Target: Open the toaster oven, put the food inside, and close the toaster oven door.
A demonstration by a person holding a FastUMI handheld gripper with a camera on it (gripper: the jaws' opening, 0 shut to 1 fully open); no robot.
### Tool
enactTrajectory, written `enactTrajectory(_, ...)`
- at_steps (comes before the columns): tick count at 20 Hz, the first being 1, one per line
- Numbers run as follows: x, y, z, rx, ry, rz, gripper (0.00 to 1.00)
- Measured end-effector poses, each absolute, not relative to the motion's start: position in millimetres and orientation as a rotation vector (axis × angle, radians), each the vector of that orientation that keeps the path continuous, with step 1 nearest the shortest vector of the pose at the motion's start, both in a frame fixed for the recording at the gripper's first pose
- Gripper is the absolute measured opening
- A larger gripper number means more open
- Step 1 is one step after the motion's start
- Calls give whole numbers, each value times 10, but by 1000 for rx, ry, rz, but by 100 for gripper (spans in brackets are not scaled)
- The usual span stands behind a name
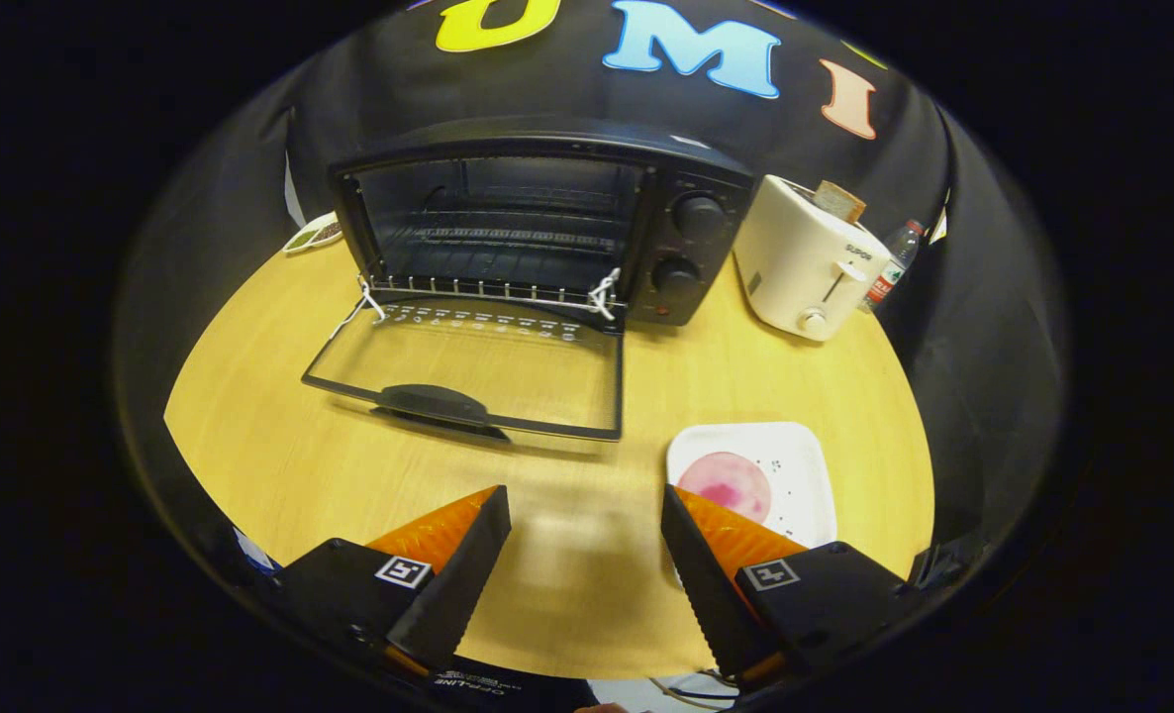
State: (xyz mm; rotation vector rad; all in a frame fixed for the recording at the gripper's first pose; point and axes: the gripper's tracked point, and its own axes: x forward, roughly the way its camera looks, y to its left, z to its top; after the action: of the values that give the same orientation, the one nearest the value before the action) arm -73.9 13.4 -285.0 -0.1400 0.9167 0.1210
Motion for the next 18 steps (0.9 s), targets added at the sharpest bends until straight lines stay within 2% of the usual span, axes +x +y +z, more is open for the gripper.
enactTrajectory(8,-675,-826,-2805,-65,989,93,98)
enactTrajectory(18,-745,-1545,-3073,-58,1130,299,96)
